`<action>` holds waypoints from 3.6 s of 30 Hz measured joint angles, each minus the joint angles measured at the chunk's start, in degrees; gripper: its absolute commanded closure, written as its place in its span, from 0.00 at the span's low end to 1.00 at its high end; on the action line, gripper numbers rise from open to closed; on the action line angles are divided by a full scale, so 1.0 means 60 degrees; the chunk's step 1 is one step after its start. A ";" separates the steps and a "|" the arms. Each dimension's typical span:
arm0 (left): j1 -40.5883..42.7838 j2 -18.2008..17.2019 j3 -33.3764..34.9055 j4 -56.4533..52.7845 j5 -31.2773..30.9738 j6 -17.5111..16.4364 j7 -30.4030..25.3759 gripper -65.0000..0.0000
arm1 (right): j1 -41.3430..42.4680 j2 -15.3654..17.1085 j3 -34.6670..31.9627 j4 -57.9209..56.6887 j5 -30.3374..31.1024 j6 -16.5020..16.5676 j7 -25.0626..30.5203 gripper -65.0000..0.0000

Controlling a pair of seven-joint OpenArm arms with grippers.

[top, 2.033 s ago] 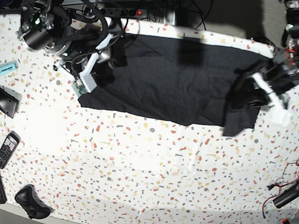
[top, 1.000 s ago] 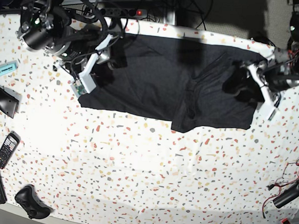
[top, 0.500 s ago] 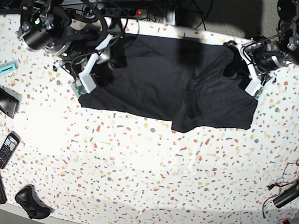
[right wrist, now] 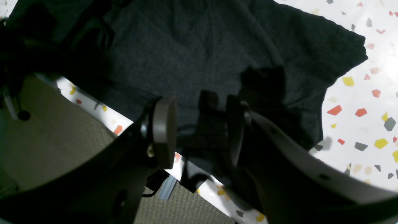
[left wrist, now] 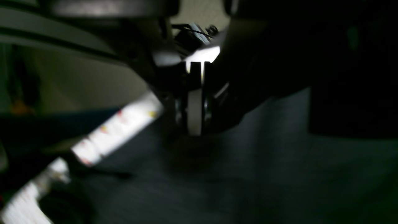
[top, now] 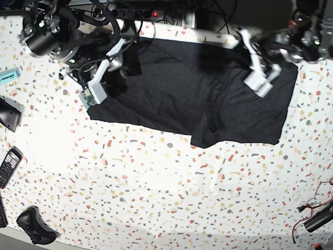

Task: Fold the T-shirt properly
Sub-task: 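Grasp the folded end again with the left gripper and press it flat, then grasp the shirt's end near the right gripper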

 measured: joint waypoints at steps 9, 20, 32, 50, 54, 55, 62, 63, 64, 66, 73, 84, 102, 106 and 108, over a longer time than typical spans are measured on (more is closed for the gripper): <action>-0.1213 -0.0044 -0.0124 -0.0004 -0.1344 -0.0029 -0.0113 1.00 | 0.0004 0.0000 -0.0004 0.0000 -0.0408 -0.0004 0.0000 0.61; -0.1767 -0.0011 0.0058 -0.0004 0.2193 0.1763 -0.2459 1.00 | 0.0004 -0.0004 0.0000 0.0000 -0.0543 -0.0004 0.0178 0.61; -0.3639 0.0033 0.3082 -0.1727 0.4710 0.4186 -0.2856 1.00 | 0.0004 -0.0419 0.0004 0.0000 -0.0579 -0.0004 -0.0044 0.61; -0.4605 0.0200 0.3129 -0.0175 0.3599 0.3792 -0.1519 0.63 | 0.0007 -0.0448 0.2084 -0.0215 0.0280 -0.0044 0.0044 0.61; -0.4386 -0.0164 0.3118 -0.0062 0.3617 0.3796 -0.1512 0.63 | 0.0007 -0.0437 0.3140 -0.1271 0.0659 0.0029 -0.0120 0.61; -0.4280 -0.0244 0.3107 -0.0066 0.3614 0.3796 -0.1585 0.63 | 0.0033 -0.0390 0.3268 -0.1541 0.0772 0.0157 -0.0229 0.61; -0.3315 -0.0262 0.1821 -0.0066 0.2718 0.3224 -0.1483 0.63 | 0.0663 0.0153 0.3271 -0.3388 0.0933 0.0423 -0.0204 0.61; -0.3169 -0.0262 0.1450 -0.0066 0.2521 0.3118 -0.1304 0.63 | 0.0758 0.0193 0.3279 -0.3585 0.0925 0.0426 -0.0219 0.61; -0.3016 -0.0262 0.1031 -0.0066 0.2346 0.2779 -0.1235 0.63 | 0.0831 0.0222 0.3289 -0.3745 0.0903 0.0423 -0.0211 0.61; -0.2703 -0.0266 0.0182 -0.0066 0.1778 0.2379 -0.1053 0.63 | 0.0958 0.0266 0.3279 -0.4051 0.0907 0.0426 -0.0211 0.61; -0.1759 -0.0259 -0.2055 -0.0066 0.1144 0.1453 -0.1027 0.63 | 0.1337 0.0481 0.3260 -0.4958 0.0867 0.0426 -0.0171 0.61; -0.1504 -0.0229 -0.2838 -0.0066 0.1133 0.1311 -0.0820 0.63 | 0.1490 0.0481 0.1541 -0.5847 0.1621 0.0146 0.0251 0.61; -0.1439 -0.0240 -0.2838 -0.0066 0.1650 0.1282 -0.0852 0.63 | 0.1461 0.0178 0.0714 -0.5300 0.0393 -0.0372 0.1264 1.00; -0.1202 -0.0237 -0.2841 -0.0066 0.2211 0.1282 -0.0823 0.63 | 0.1351 0.0135 0.1683 -0.4269 0.0240 -0.0382 0.0656 1.00; -0.1144 -0.0237 -0.2838 -0.0066 0.2200 0.1279 -0.0841 0.63 | 0.1388 0.0168 0.2058 -0.3595 0.0361 -0.0390 0.0455 1.00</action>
